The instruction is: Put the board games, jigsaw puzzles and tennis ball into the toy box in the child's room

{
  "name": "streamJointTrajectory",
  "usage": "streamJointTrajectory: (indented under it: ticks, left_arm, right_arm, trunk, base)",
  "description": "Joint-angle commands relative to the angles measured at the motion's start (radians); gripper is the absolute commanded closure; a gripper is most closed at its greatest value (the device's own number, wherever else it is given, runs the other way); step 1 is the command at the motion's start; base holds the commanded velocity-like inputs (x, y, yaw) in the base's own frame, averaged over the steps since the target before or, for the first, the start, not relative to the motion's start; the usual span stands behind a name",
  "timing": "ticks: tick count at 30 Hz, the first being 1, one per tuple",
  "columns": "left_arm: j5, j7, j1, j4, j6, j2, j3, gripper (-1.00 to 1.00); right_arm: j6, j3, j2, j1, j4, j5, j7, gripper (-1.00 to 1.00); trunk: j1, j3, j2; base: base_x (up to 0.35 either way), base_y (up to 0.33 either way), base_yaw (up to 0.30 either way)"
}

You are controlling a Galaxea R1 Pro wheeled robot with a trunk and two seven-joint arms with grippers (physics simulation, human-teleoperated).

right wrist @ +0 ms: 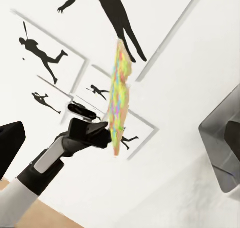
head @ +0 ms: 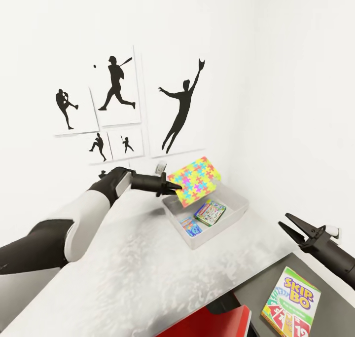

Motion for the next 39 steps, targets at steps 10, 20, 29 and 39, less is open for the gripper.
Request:
streamJointTrajectory:
  ticks: [10, 20, 29, 39]
  left_arm:
    - [0.018, 0.747, -0.025, 0.028, -0.019, -0.086, 0.539, 1.00]
    - [0.017, 0.921, -0.025, 0.192, -0.171, -0.095, 0.729, 1.00]
    - [0.013, 0.922, -0.024, 0.210, -0.180, -0.095, 0.731, 1.00]
    - [0.010, 0.912, -0.025, 0.210, -0.172, -0.095, 0.728, 1.00]
  right_arm:
    - [0.004, -0.087, -0.002, -0.001, 0.000, 0.001, 0.011, -1.00]
    - [0.004, -0.092, -0.003, -0.001, -0.001, 0.000, 0.013, -1.00]
    - [0.004, -0.091, -0.001, -0.001, -0.001, -0.001, 0.013, -1.00]
    - [0.004, -0.089, -0.001, -0.001, -0.001, -0.001, 0.013, -1.00]
  trunk:
    - [0.001, -0.002, -0.002]
    - [0.001, -0.002, -0.002]
    - [0.001, -0.008, -0.002]
    - [0.001, -0.024, -0.002]
  base:
    - [0.000, 0.000, 0.000]
    - [0.000, 0.000, 0.000]
    - [0.000, 0.000, 0.000]
    - [0.000, 0.000, 0.000]
